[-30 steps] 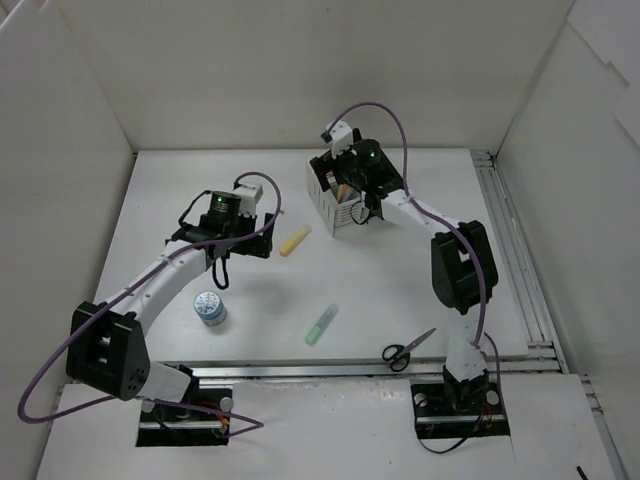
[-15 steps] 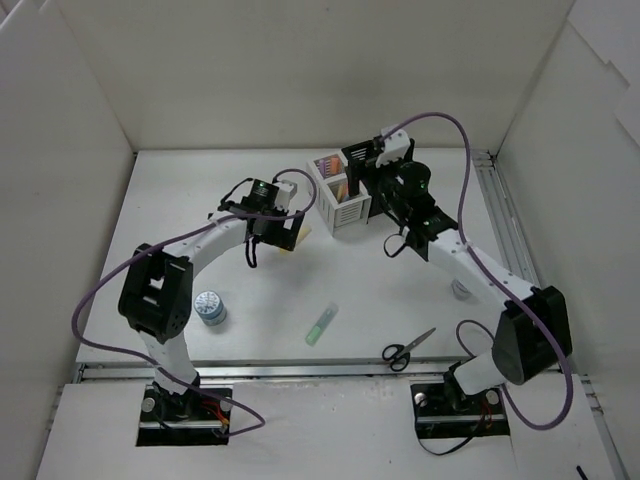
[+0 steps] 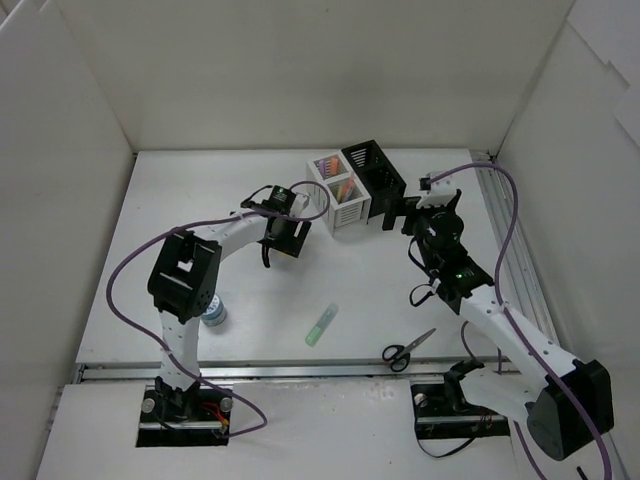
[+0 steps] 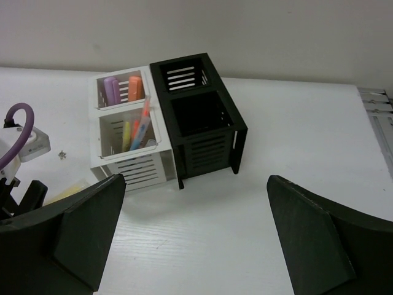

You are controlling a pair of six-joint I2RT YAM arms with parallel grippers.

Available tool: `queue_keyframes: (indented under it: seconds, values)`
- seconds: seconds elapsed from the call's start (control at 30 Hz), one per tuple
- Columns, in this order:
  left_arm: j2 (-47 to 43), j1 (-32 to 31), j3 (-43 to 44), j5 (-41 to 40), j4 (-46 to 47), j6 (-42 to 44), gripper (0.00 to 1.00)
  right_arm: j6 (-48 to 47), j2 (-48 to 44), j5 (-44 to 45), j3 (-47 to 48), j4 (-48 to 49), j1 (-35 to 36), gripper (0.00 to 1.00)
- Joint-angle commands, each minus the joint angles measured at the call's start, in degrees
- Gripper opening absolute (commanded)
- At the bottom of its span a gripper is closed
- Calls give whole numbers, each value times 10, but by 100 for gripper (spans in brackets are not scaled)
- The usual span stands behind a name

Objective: Sort the stationery into containers
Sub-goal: Pick up the pen from the center of the board, then place the pen in the storage box.

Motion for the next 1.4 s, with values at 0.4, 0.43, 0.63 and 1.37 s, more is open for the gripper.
queue_keyframes:
  seconds: [0.4, 0.43, 0.63, 1.37]
  values:
    - [-12, -4, 29, 7, 16, 15, 28, -57, -107, -11, -22, -34, -23, 98]
    - [-12, -4, 29, 7, 17, 19, 27, -69, -107, -33, -20, -38, -21, 98]
    - [-26, -4, 29, 12, 5, 27, 0, -125, -95, -134, 0, -80, -23, 98]
    - [-332, -9, -146, 267, -79, -153, 0, -530, 134, -359, 167, -248, 206, 98]
